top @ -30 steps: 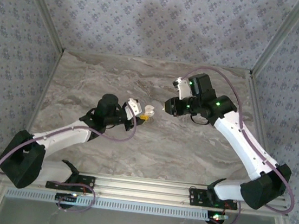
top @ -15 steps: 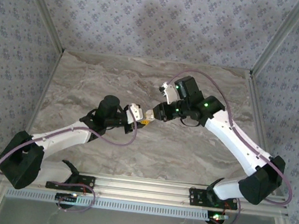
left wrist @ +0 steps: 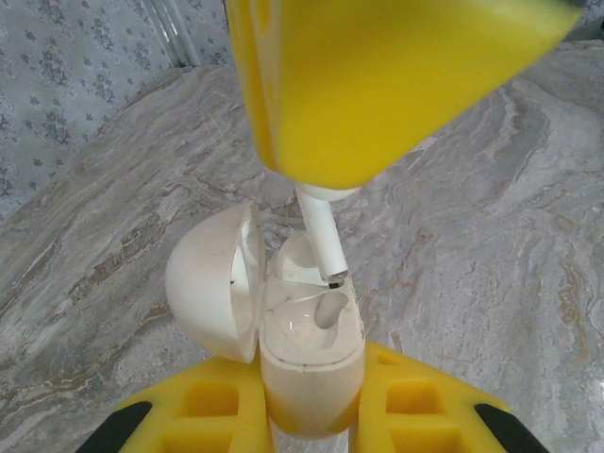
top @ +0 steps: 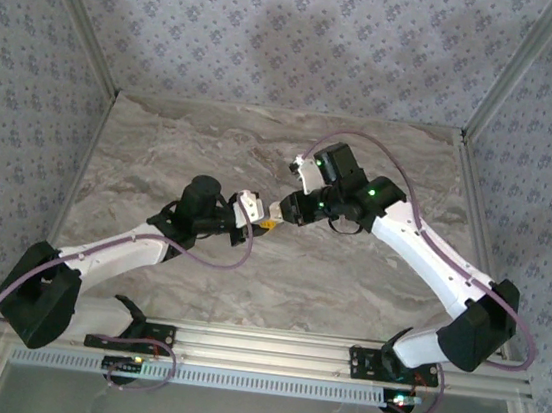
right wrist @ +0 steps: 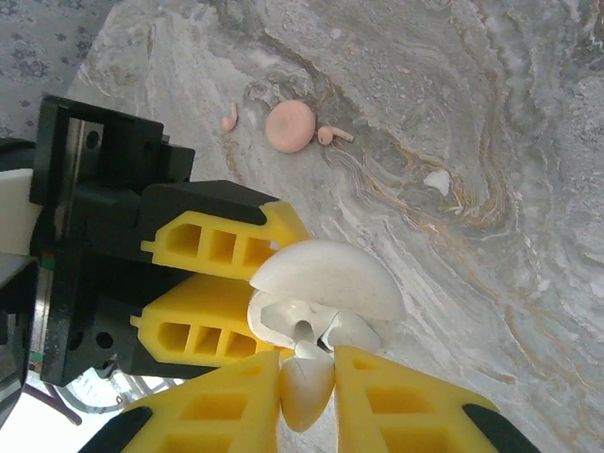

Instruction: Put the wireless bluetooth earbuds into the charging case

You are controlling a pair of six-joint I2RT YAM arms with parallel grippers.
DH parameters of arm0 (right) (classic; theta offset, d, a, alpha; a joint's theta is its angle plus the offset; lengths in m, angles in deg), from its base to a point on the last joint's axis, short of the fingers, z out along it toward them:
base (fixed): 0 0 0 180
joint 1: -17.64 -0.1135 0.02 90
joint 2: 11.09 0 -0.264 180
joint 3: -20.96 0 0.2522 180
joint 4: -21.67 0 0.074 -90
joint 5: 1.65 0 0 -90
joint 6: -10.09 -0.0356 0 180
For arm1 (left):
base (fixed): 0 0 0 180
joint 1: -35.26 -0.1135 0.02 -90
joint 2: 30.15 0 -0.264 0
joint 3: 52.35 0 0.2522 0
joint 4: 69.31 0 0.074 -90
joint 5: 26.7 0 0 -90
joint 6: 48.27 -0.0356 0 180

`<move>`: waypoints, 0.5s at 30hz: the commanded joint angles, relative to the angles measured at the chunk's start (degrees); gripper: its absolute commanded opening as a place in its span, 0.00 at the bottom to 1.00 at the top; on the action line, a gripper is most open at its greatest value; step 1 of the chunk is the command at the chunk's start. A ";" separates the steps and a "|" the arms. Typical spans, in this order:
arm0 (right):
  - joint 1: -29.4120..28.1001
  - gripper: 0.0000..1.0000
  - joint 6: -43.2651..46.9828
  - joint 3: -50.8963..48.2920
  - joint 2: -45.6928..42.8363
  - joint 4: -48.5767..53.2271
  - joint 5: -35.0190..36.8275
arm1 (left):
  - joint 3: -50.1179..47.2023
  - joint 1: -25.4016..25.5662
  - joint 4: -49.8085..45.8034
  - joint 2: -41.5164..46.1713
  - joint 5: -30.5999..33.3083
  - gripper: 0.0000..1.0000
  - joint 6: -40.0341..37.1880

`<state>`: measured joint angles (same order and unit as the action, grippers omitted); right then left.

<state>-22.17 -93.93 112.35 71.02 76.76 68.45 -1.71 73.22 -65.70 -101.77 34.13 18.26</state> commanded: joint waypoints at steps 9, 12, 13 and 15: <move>-1.41 0.20 2.69 2.89 3.22 2.39 1.35 | 2.32 0.19 2.65 0.51 -2.35 0.13 1.71; -1.48 0.20 2.86 2.92 3.33 2.28 0.94 | 2.32 0.19 2.85 0.60 -2.30 0.13 1.92; -1.56 0.20 2.91 2.93 3.47 2.43 0.82 | 2.31 0.24 2.96 0.60 -2.25 0.13 1.93; -1.67 0.20 2.95 2.81 3.33 2.61 0.95 | 2.32 0.28 3.10 0.64 -2.20 0.13 2.11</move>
<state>-23.06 -92.27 114.08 73.46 77.43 69.49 -1.71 73.22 -66.38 -101.85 34.13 19.31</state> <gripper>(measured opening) 0.199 0.185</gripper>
